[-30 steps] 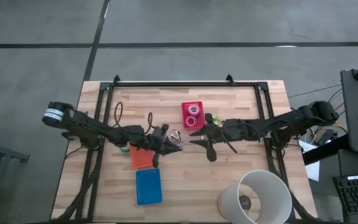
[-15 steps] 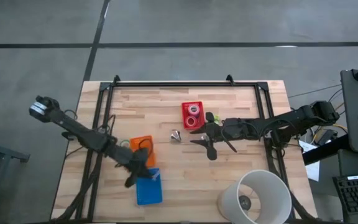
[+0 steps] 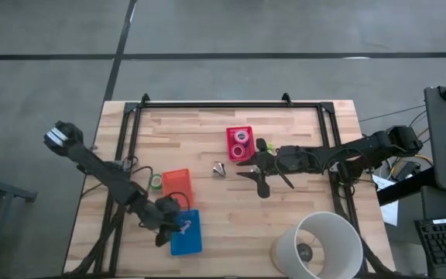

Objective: Pick and place Stapler, Stapler remover, tape
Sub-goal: Put the purple staple remover into the blue bin, then put the light blue staple remover into the blue bin

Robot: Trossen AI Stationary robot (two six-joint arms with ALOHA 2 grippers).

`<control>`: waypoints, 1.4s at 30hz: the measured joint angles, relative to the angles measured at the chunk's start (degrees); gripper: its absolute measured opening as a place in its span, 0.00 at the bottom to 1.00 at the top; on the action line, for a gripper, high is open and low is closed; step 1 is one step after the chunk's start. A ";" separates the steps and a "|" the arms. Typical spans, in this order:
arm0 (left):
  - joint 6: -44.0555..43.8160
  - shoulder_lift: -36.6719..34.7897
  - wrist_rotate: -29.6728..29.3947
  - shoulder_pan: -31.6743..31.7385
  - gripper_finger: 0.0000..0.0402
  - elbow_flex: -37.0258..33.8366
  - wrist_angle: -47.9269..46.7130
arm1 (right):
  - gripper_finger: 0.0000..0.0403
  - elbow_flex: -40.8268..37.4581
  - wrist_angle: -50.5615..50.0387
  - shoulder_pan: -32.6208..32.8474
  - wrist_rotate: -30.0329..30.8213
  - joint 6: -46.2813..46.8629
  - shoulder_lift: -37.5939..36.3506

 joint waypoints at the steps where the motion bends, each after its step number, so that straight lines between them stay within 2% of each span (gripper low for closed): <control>1: -0.68 0.83 0.46 0.15 0.02 0.00 -0.15 | 0.32 0.00 -0.02 0.00 0.00 -0.01 0.00; 8: -3.39 3.52 1.16 0.83 0.04 0.07 -0.05 | 0.31 0.00 -0.13 0.00 0.00 -0.01 0.00; 18: -2.38 1.03 -3.22 2.09 0.19 0.10 -0.06 | 0.31 -0.07 -1.53 -0.02 1.35 0.29 0.00; 20: 1.04 0.14 -4.22 2.19 0.21 0.31 0.27 | 0.30 -0.11 -2.82 -0.13 2.85 1.01 0.00; 23: 7.45 -1.45 -10.94 2.17 0.24 0.48 4.56 | 0.29 -0.15 -5.70 -0.74 6.21 3.19 0.15; 28: 25.35 -3.57 -25.86 2.74 0.25 0.48 20.77 | 0.27 -0.28 -12.29 -3.43 7.54 16.01 0.64; 30: 33.43 -3.86 -28.33 3.37 0.25 0.50 28.19 | 0.27 -0.26 -15.71 -4.37 7.56 20.78 0.87; 33: 43.41 -3.86 -26.62 4.87 0.25 0.67 38.38 | 0.25 -0.35 -20.07 -5.56 7.56 24.44 1.48; 36: 48.12 -3.86 -21.35 7.00 0.25 1.48 45.13 | 0.24 -0.39 -25.88 -6.82 7.49 28.69 2.75; 39: 49.75 -3.78 -17.86 9.34 0.25 2.57 47.16 | 0.23 -0.39 -29.90 -8.13 6.70 31.42 4.44; 42: 51.25 -3.69 -16.11 11.46 0.25 4.09 47.40 | 0.22 -0.26 -30.62 -9.35 2.66 33.16 6.31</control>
